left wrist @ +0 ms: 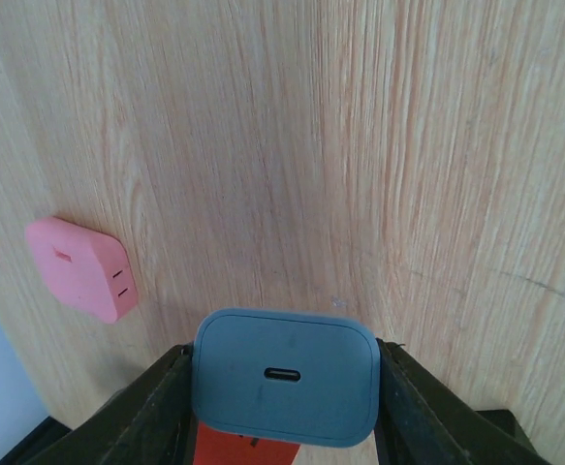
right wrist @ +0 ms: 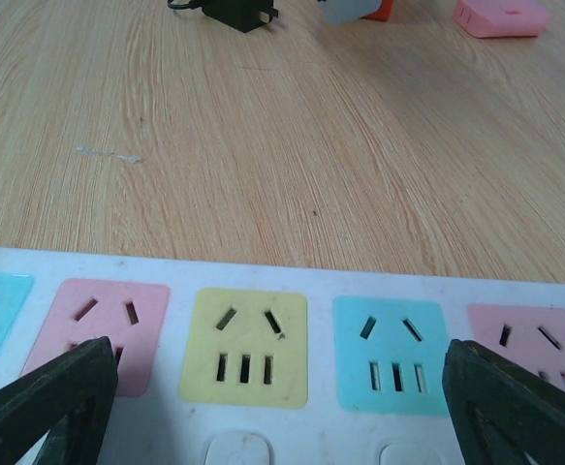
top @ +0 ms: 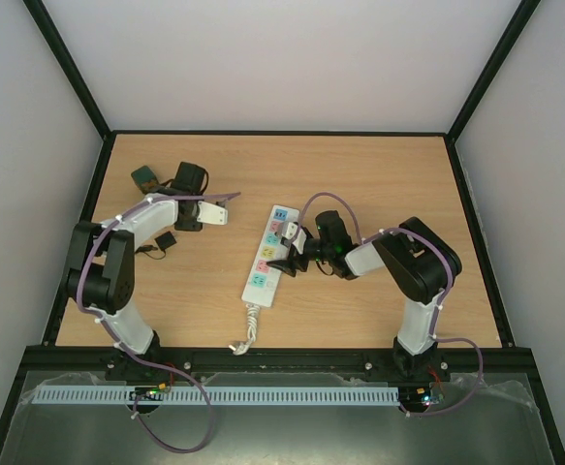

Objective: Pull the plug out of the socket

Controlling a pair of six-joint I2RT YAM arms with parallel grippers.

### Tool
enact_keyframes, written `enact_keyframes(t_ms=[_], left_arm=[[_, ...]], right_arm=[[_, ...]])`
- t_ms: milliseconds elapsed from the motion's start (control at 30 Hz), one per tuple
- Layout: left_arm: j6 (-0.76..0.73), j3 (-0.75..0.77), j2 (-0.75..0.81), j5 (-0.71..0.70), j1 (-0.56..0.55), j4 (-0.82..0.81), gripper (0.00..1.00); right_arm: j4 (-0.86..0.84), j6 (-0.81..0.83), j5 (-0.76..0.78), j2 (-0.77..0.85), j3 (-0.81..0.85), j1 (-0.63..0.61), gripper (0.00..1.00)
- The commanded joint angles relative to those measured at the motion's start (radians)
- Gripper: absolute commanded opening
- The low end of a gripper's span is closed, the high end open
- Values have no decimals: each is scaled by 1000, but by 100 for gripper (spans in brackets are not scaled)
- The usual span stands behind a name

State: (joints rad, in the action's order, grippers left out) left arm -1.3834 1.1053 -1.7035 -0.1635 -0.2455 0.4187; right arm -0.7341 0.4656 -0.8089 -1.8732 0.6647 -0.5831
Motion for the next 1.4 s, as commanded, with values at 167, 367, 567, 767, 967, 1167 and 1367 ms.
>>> enact_keyframes(t_ms=[167,367,567,767,967,1167,1367], left_arm=[[-39,-15,-62,-133,-29,-96,37],[-36,-7,-103,-155,-36,-109,39],[-12,0,-124,-151,-44,-113,45],[10,6,-141,-147,-46,-97,61],[36,7,-136,-132,-44,-94,73],[128,32,-87,-31,-41,-54,85],[328,54,-5,83,-30,-48,100]], right_arm=[[65,22,37,-10,-26,-7,91],[65,18,39,-11,-25,-7,92],[65,18,40,-10,-25,-7,92],[65,16,40,-9,-26,-7,92],[68,18,39,-11,-24,-7,92],[78,15,37,-6,-22,-7,92],[113,-9,40,-3,0,-7,92]])
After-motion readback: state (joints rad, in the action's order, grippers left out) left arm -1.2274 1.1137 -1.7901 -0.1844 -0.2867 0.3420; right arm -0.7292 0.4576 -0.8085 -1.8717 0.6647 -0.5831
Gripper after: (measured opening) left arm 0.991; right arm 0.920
